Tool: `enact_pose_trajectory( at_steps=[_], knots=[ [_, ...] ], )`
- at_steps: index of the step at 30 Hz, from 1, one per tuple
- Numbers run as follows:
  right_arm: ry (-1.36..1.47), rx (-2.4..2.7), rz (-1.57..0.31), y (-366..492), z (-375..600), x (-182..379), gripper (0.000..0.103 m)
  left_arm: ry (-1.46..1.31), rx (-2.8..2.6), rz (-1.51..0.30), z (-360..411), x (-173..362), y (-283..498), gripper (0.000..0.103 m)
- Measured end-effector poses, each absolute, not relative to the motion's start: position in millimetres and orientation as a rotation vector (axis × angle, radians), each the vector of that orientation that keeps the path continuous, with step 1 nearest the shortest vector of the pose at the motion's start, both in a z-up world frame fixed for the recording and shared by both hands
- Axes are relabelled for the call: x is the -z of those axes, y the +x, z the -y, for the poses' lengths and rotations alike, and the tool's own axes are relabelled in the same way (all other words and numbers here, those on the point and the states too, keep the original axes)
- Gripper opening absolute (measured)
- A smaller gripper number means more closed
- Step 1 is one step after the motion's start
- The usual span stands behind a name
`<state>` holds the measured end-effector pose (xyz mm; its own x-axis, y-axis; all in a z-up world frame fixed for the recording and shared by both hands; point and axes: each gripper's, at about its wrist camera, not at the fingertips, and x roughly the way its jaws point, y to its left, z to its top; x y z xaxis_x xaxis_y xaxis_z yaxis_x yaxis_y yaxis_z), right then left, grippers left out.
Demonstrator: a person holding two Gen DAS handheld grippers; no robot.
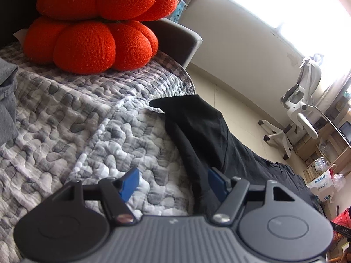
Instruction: Fold clothes
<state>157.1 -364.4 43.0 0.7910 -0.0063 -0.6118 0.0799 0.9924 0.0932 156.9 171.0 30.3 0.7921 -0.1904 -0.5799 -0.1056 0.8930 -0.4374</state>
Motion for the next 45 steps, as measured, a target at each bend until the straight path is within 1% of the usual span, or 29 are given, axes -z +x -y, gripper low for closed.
enact_pose_trajectory(
  at_steps=[1, 6, 8, 9, 10, 12, 14, 15, 16, 18, 19, 21, 22, 27, 33, 34, 35, 38, 41, 45],
  knots=[
    [0.118, 0.019, -0.652, 159.3, 358.5, -46.5, 0.013, -0.482, 0.049, -0.657, -173.3, -30.6, 158.7, 0.071],
    [0.074, -0.139, -0.645, 180.6, 302.5, -70.6, 0.015, -0.524, 0.091, -0.636, -171.4, -29.1, 172.2, 0.072],
    [0.042, -0.214, -0.653, 191.2, 273.9, -78.6, 0.028, -0.521, 0.101, -0.630, -167.5, -27.6, 178.2, 0.072],
    [0.028, -0.251, -0.657, 196.3, 260.6, -81.9, 0.039, -0.516, 0.107, -0.628, -165.4, -26.2, 181.6, 0.072],
    [0.013, -0.287, -0.659, 201.8, 246.9, -85.0, 0.040, -0.511, 0.112, -0.627, -163.4, -24.6, 185.1, 0.072],
    [-0.017, -0.355, -0.661, 214.4, 218.2, -89.7, 0.040, -0.499, 0.118, -0.614, -160.6, -21.3, 191.2, 0.072],
    [-0.051, -0.414, -0.665, 227.9, 189.2, -91.7, 0.040, -0.494, 0.122, -0.594, -159.3, -17.2, 196.6, 0.068],
    [-0.070, -0.436, -0.670, 235.3, 177.0, -90.6, 0.040, -0.491, 0.124, -0.584, -158.6, -15.1, 199.3, 0.054],
    [-0.093, -0.455, -0.677, 242.9, 163.2, -89.0, 0.040, -0.485, 0.128, -0.581, -157.7, -13.2, 200.9, 0.035],
    [-0.138, -0.478, -0.685, 255.9, 140.3, -85.1, 0.040, -0.469, 0.135, -0.570, -156.3, -9.5, 202.0, 0.025],
    [-0.158, -0.492, -0.685, 261.0, 129.4, -83.2, 0.040, -0.460, 0.135, -0.559, -156.1, -7.8, 201.4, 0.016],
    [-0.187, -0.534, -0.678, 269.6, 105.4, -80.1, 0.040, -0.468, 0.151, -0.521, -159.2, -7.3, 196.2, 0.007],
    [-0.201, -0.555, -0.675, 273.8, 93.4, -78.5, 0.040, -0.478, 0.168, -0.496, -161.6, -7.9, 192.3, 0.006],
    [-0.309, -0.707, -0.639, 275.4, 27.0, -66.5, 0.040, -0.491, 0.225, -0.398, -169.1, -10.9, 172.2, 0.006],
    [-0.411, -0.653, -0.670, 295.3, -30.0, -37.0, 0.039, -0.534, 0.266, -0.388, -176.2, -5.1, 167.8, 0.006],
    [-0.408, -0.633, -0.660, 298.6, -30.4, -33.8, 0.032, -0.541, 0.266, -0.397, -177.0, -3.5, 168.3, 0.006],
    [-0.405, -0.612, -0.650, 301.9, -30.8, -30.7, 0.032, -0.549, 0.264, -0.409, -177.9, -1.4, 169.8, 0.006],
    [-0.421, -0.518, -0.597, 308.5, -29.2, -24.7, 0.032, -0.571, 0.258, -0.441, -180.3, 4.3, 174.2, 0.006],
    [-0.372, -0.425, -0.596, 315.2, -15.8, -22.2, 0.032, -0.589, 0.255, -0.441, -182.6, 7.6, 173.9, 0.006],
    [-0.289, -0.475, -0.578, 294.1, 4.9, -38.2, 0.032, -0.627, 0.252, -0.433, -187.6, 9.1, 172.6, 0.006]
  ],
)
